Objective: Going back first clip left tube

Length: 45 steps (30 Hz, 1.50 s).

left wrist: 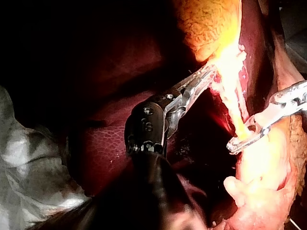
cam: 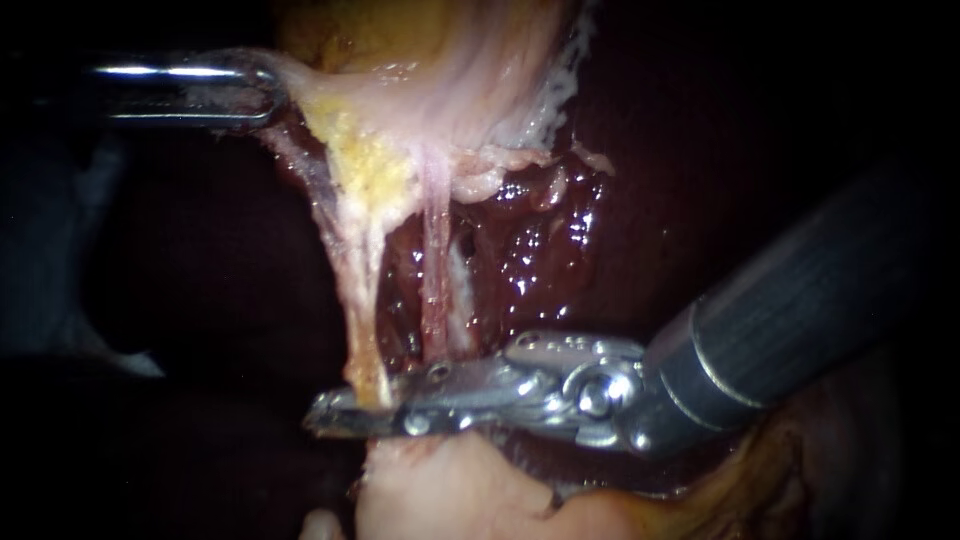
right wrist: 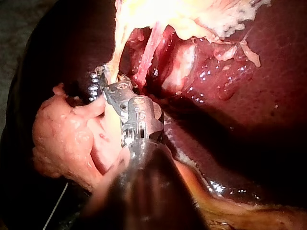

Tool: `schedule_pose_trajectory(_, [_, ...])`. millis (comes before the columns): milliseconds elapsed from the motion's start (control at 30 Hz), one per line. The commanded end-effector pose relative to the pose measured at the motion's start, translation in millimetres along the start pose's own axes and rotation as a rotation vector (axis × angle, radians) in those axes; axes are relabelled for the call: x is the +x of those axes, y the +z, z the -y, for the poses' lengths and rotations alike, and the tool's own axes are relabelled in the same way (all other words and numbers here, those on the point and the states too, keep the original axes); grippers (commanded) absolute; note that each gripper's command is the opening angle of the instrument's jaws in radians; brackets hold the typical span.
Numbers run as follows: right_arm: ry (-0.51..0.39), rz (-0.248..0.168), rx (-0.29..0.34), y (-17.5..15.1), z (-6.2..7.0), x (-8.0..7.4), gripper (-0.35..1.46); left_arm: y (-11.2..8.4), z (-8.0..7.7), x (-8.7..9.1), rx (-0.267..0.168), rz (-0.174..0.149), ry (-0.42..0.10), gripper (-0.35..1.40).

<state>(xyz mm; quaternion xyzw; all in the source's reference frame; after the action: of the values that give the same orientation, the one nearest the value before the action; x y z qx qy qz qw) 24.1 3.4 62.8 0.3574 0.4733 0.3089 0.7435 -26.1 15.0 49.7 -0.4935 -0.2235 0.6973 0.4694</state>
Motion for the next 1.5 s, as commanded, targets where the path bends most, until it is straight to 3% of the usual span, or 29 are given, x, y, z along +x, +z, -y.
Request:
schedule_pose_trajectory(33, [0.0,0.0,0.0,0.0,0.0,0.0,-0.35,-0.1,-0.1,0.0,0.0,0.0,0.001,-0.35])
schedule_pose_trajectory(167, [-0.006,0.004,0.001,0.0,0.0,-0.1,-0.35,-0.1,-0.1,0.0,0.001,0.0,0.001,-0.35])
schedule_pose_trajectory(333, [-0.052,-0.048,0.021,0.5,-0.1,0.1,0.35,0.0,-0.1,-0.2,0.002,0.0,0.002,-0.35])
schedule_pose_trajectory(400, [-0.051,-0.076,0.031,0.8,-0.1,0.3,0.44,0.0,-0.2,-0.2,0.002,-0.001,0.002,-0.35])
schedule_pose_trajectory(600, [-0.063,-0.089,0.038,0.9,-0.2,0.3,0.48,-0.1,-0.4,-0.3,0.005,-0.002,0.001,-0.35])
schedule_pose_trajectory(1033, [-0.355,-0.107,-0.063,-2.0,-1.6,-0.3,0.5,-0.3,-0.4,-0.3,0.005,-0.002,0.001,-0.35])
schedule_pose_trajectory(1267, [-0.54,-0.097,-0.066,-7.7,-1.4,-0.3,0.5,-0.4,-0.4,-0.4,0.004,-0.001,0.002,-0.35])
schedule_pose_trajectory(1500, [-0.616,-0.091,-0.073,-15.5,-1.8,0.9,0.5,-0.6,-0.4,-0.4,0.003,-0.001,0.002,-0.35])
